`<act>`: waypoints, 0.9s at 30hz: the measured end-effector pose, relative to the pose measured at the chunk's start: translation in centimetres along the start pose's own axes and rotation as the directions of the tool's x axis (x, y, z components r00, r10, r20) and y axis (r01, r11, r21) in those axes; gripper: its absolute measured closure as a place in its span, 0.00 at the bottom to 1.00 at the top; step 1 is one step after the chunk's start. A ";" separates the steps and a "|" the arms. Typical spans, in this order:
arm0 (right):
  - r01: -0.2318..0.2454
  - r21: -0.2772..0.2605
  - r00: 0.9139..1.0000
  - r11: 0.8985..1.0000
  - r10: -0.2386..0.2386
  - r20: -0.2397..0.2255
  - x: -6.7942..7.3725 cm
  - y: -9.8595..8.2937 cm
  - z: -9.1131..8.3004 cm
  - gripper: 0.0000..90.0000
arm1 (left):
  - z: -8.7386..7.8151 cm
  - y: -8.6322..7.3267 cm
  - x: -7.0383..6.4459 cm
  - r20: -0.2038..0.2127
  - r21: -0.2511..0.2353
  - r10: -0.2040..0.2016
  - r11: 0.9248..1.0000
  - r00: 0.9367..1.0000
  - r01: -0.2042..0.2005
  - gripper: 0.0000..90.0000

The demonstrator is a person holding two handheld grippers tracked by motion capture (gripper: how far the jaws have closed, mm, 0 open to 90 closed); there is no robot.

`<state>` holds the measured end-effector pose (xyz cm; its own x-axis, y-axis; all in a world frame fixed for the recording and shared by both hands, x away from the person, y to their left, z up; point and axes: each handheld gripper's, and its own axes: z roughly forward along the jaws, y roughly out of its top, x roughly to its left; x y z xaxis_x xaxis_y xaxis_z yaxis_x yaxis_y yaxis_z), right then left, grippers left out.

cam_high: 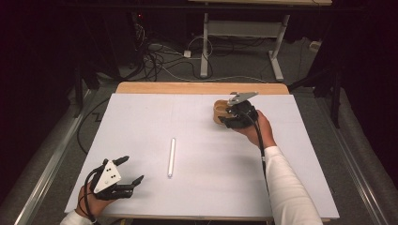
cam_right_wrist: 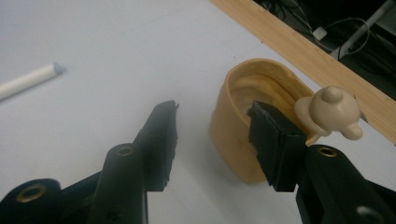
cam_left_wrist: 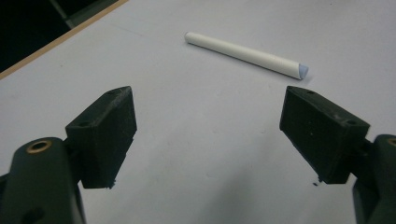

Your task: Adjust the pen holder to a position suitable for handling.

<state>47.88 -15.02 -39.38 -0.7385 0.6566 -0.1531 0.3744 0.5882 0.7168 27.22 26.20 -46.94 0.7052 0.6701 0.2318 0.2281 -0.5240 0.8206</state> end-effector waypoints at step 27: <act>0.045 0.255 0.997 0.966 -0.027 -0.071 -2.0 3.3 6.0 0.88 | 0.5 0.0 -0.2 0.047 -0.012 0.018 1.000 0.999 -0.018 0.20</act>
<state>54.01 -11.58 -40.83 -0.7863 0.6052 -0.1243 0.4716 0.7179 0.5121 27.38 25.80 -47.20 0.7402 0.6348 0.2217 0.2075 -0.5292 0.8227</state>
